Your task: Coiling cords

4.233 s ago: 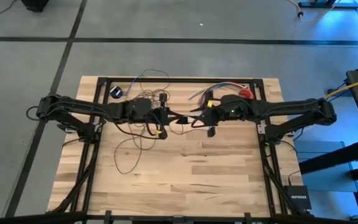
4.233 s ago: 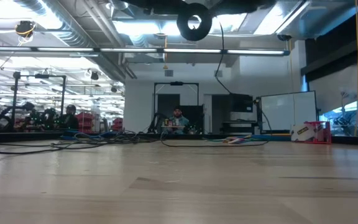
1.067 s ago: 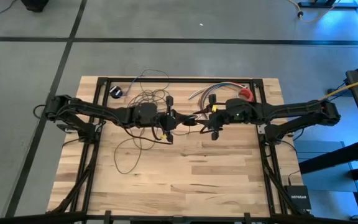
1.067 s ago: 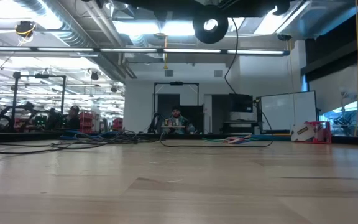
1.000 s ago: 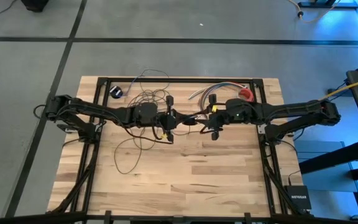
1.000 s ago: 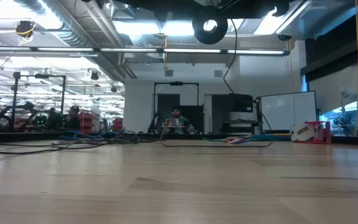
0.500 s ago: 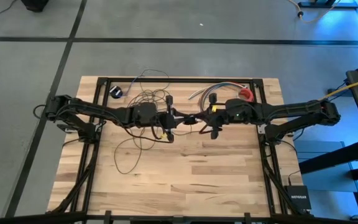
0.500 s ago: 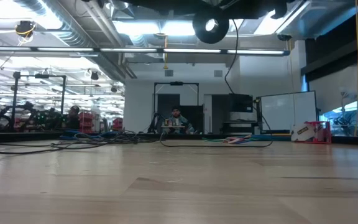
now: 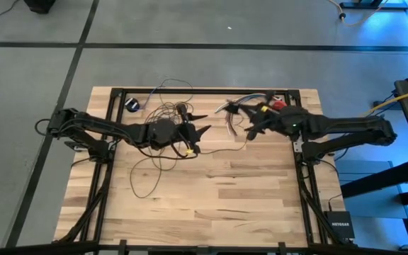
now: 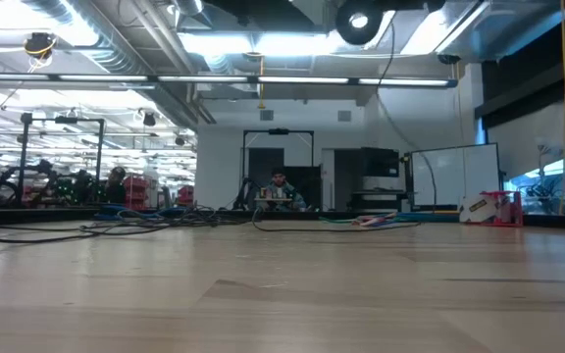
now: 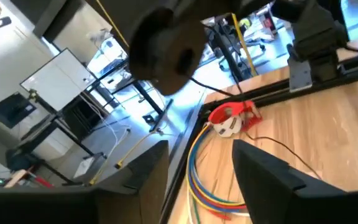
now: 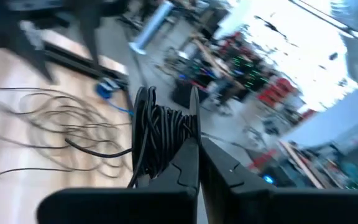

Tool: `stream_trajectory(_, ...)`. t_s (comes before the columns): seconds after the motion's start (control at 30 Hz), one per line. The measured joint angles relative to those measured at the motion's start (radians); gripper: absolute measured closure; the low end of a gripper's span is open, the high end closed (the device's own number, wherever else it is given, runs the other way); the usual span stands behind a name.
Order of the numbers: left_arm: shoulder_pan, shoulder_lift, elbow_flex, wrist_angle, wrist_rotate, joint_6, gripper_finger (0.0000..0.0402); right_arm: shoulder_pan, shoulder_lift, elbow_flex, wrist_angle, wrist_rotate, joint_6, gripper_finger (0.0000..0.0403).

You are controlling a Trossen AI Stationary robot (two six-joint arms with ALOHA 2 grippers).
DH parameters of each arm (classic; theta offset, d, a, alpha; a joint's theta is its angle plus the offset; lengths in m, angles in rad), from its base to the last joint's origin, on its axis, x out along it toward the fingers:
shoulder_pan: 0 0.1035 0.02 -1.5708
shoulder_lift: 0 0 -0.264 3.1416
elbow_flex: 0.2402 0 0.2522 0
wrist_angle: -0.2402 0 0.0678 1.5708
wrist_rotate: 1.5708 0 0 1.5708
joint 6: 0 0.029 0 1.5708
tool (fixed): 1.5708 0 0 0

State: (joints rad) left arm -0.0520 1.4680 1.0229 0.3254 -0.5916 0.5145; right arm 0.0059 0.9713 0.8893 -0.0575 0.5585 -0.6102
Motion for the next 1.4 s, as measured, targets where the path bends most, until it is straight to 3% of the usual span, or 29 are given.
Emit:
stream_trajectory(0.3, 0.110, 0.035, 0.000, 0.023, 0.268, -0.088, 0.0233, -0.017, -0.035, 0.000, 0.000, 0.027, 0.005, 0.0399)
stream_trajectory(0.8, 0.172, 0.202, 0.000, 0.237, 0.275, -0.036, 0.0233, -0.319, -0.001, -0.004, 0.042, -0.237, 0.132, 0.0401)
stream_trajectory(1.07, 0.173, 0.202, 0.000, 0.235, 0.275, -0.036, 0.0233, -0.382, -0.011, -0.190, 0.310, -0.306, 0.170, 0.0401)
stream_trajectory(1.3, 0.173, 0.202, 0.000, 0.231, 0.275, -0.036, 0.0233, -0.379, -0.018, -0.371, 0.758, -0.375, 0.215, 0.0402)
stream_trajectory(1.4, 0.173, 0.202, 0.000, 0.234, 0.275, -0.038, 0.0233, -0.379, -0.018, -0.404, 0.855, -0.396, 0.217, 0.0402)
